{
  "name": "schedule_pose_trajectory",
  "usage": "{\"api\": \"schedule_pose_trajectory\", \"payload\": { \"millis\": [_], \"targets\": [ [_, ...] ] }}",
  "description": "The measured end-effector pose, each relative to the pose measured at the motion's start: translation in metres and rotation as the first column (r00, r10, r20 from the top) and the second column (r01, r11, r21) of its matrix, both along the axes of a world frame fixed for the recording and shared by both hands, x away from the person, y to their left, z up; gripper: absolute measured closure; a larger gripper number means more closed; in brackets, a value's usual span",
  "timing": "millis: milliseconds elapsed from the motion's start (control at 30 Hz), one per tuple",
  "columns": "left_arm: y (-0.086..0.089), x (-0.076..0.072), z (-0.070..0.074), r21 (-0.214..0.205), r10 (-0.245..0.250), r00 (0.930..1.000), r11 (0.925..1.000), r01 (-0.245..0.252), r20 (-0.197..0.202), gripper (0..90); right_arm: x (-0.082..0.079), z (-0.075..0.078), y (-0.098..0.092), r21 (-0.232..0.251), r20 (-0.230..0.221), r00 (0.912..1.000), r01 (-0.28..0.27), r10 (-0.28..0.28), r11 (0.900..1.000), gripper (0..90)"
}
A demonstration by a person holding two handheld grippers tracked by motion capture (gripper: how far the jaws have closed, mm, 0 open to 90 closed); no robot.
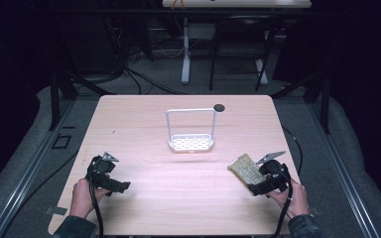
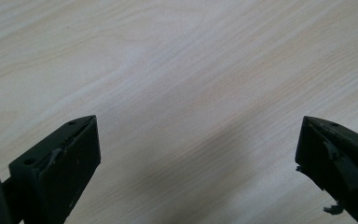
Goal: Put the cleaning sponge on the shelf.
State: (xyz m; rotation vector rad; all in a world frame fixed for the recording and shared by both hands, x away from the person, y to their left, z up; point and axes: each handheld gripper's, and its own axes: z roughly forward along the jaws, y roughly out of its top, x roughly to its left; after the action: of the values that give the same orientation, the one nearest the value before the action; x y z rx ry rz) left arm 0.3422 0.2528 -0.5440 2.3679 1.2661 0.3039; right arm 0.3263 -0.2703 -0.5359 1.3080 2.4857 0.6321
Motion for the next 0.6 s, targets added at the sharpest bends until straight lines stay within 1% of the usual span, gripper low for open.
{"api": "schedule_pose_trajectory", "payload": {
  "millis": [33,67,100,167,233,267,300,367,400,433,600],
  "targets": [
    [-0.001,0.0,-0.001,0.001,-0.003,1.0,1.0,0.003,-0.001,0.1,0.005,-0.002,0.0,-0.005,-0.004,1.0,-0.007,0.007,1.0,2.0],
    [-0.001,0.0,0.0,0.001,-0.007,1.0,1.0,0.007,-0.002,0.1,0.005,-0.002,0.0,-0.005,-0.004,1.0,-0.007,0.007,1.0,2.0],
    [-0.002,0.0,0.0,0.006,-0.005,1.0,1.0,0.005,-0.001,0.1,0.011,-0.004,0.0,-0.008,-0.01,0.9999,-0.012,0.012,0.9999,1.6],
    [-0.002,0.0,-0.001,0.003,-0.01,0.9999,0.9999,0.01,-0.007,0.1,0.013,-0.005,0.0,-0.013,-0.01,0.9998,-0.016,0.016,0.9998,1.5],
    [-0.002,0.0,-0.001,0.007,-0.009,0.9999,0.9999,0.009,-0.01,0.1,0.018,-0.008,-0.002,-0.02,-0.025,0.9994,-0.024,0.024,0.9995,1.1],
    [-0.002,0.0,-0.001,0.009,-0.006,0.9999,0.9999,0.006,-0.008,0.1,0.022,-0.013,-0.002,-0.019,-0.037,0.999,-0.028,0.027,0.9994,1.1],
    [-0.002,0.0,-0.001,0.008,-0.006,1.0,0.9999,0.006,-0.007,0.1,0.023,-0.015,-0.002,-0.023,-0.038,0.9988,-0.033,0.032,0.9992,1.1],
    [-0.002,0.0,-0.001,0.002,-0.008,0.9999,1.0,0.008,-0.013,0.1,0.024,-0.018,-0.002,-0.022,-0.057,0.9979,-0.034,0.033,0.9992,2.7],
    [-0.002,0.0,-0.001,0.002,-0.008,0.9999,1.0,0.008,-0.013,0.1,0.025,-0.019,-0.001,-0.022,-0.059,0.9977,-0.034,0.033,0.9992,4.0],
    [-0.002,0.0,-0.002,0.001,-0.007,0.9999,1.0,0.007,-0.015,0.1,0.025,-0.02,-0.001,-0.031,-0.063,0.9971,-0.043,0.041,0.9986,5.5],
    [-0.002,0.0,-0.002,0.0,-0.006,0.9998,1.0,0.006,-0.019,0.1,0.026,-0.02,-0.001,-0.035,-0.065,0.9969,-0.047,0.044,0.9983,8.2]
  ]
}}
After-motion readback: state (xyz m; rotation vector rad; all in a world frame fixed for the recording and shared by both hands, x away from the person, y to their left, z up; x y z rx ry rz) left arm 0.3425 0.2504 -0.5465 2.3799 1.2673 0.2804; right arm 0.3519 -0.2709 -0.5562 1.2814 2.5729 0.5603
